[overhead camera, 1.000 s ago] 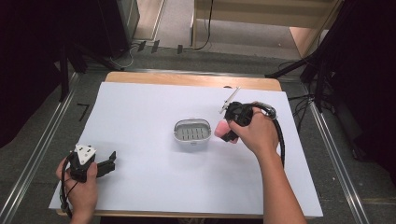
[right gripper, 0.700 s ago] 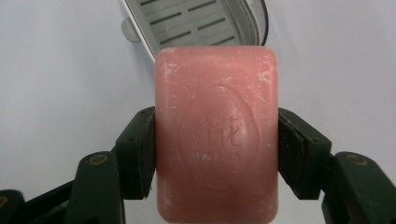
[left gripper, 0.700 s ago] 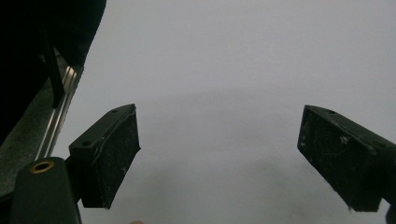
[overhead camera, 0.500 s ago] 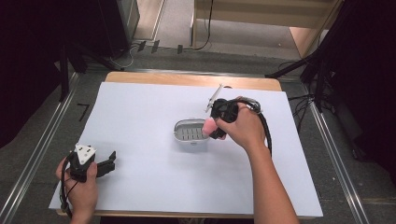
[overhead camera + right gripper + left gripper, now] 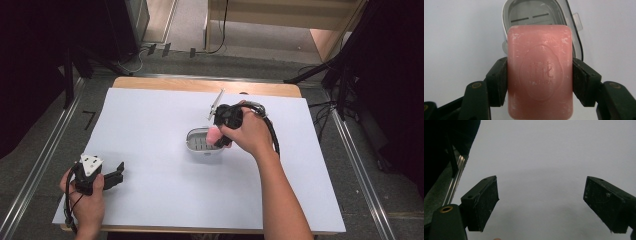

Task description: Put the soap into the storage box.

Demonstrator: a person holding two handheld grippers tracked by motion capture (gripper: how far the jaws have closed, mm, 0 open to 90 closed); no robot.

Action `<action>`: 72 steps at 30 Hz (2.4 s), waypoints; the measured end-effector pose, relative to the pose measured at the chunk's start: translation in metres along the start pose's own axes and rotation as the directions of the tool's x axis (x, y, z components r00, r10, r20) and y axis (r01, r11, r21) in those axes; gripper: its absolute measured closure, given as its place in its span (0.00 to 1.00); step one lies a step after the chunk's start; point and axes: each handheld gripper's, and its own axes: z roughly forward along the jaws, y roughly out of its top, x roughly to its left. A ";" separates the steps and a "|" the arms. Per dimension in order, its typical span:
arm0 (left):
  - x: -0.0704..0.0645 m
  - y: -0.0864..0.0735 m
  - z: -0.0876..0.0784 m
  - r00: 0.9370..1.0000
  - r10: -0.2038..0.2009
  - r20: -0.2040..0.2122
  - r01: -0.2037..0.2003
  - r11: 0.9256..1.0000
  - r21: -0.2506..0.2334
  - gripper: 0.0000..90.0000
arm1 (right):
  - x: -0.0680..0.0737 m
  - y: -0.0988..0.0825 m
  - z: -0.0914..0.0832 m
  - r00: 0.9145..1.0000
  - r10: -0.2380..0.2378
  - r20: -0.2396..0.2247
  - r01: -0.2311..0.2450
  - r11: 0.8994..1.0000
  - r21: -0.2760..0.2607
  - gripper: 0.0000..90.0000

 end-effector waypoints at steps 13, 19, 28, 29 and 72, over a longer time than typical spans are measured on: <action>0.000 0.000 0.000 1.000 -0.004 -0.001 0.004 1.000 0.000 0.15 | -0.005 0.018 0.013 0.999 -0.039 -0.032 0.039 0.999 -0.001 0.43; 0.000 0.000 0.000 1.000 -0.003 0.000 0.003 1.000 0.001 0.15 | -0.006 0.024 0.016 0.997 -0.059 -0.042 0.059 0.998 -0.008 0.43; 0.000 0.000 0.000 1.000 -0.006 0.001 0.006 1.000 0.000 0.15 | -0.007 0.030 0.028 0.996 -0.071 -0.062 0.071 0.997 -0.012 0.43; 0.000 0.000 0.000 1.000 -0.006 0.002 0.006 1.000 0.000 0.15 | -0.008 0.031 0.029 0.995 -0.073 -0.066 0.073 0.997 -0.013 0.43; 0.000 0.000 0.000 1.000 -0.004 0.001 0.004 1.000 -0.002 0.15 | 0.016 -0.078 -0.004 0.987 0.117 0.108 -0.097 0.979 -0.179 0.17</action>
